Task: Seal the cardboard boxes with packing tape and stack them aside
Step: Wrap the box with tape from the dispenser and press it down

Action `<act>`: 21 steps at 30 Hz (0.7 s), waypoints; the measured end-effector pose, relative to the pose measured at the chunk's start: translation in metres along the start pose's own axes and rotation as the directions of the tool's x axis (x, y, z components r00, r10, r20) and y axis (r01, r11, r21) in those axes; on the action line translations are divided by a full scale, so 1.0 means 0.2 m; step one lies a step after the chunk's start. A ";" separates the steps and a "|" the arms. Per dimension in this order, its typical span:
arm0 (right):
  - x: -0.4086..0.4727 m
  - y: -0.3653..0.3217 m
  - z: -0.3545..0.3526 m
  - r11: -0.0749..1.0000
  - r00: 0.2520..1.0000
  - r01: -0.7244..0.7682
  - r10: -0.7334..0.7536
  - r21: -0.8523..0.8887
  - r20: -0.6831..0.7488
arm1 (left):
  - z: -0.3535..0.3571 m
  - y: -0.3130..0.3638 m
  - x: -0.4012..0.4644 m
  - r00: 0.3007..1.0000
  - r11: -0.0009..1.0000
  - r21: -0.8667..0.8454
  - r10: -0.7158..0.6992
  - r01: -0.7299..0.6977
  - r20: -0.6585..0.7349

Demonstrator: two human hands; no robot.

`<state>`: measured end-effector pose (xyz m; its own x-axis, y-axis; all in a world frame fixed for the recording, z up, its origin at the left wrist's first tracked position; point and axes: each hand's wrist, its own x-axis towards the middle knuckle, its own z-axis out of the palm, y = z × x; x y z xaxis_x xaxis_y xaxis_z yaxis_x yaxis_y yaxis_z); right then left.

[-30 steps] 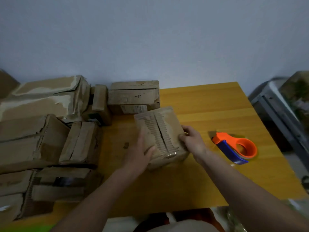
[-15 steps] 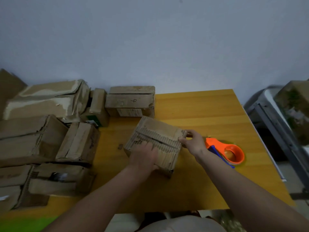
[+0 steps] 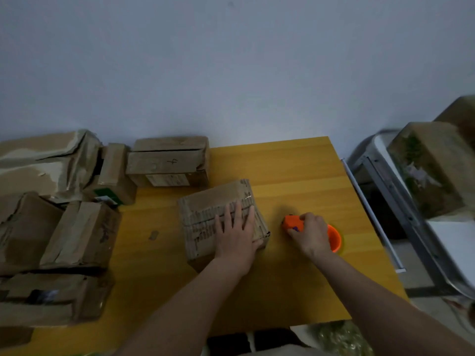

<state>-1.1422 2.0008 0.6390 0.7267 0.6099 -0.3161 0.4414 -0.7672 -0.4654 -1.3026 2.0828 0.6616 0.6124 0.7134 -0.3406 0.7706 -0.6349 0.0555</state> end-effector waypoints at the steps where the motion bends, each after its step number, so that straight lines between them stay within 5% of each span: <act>1: 0.00 0.04 0.00 0.997 1.000 -0.020 0.019 -0.075 -0.007 | 0.00 0.03 0.02 1.000 1.000 0.001 -0.012 0.012 0.003; 5: 0.04 0.18 0.03 0.962 0.997 -0.058 0.068 -0.268 0.028 | 0.00 0.08 0.05 0.999 0.998 0.051 -0.042 0.042 0.003; 13: 0.07 0.30 0.06 0.961 0.967 -0.062 0.124 -0.268 0.223 | 0.02 0.08 0.04 1.000 0.999 0.035 -0.031 0.031 -0.003; 17: 0.11 0.31 0.01 0.994 0.991 -0.023 0.036 -0.108 0.126 | 0.02 0.08 0.03 0.999 0.999 -0.004 -0.034 0.034 0.008; 21: 0.11 0.28 -0.11 0.950 0.970 0.123 -0.176 0.288 0.165 | -0.05 0.09 0.02 0.998 0.981 -0.184 -0.051 0.056 0.033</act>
<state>-1.0897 1.9680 0.6236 0.5407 0.7595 -0.3617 0.3566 -0.5964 -0.7191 -1.2848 2.0775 0.6696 0.5662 0.7348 -0.3735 0.8231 -0.5282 0.2085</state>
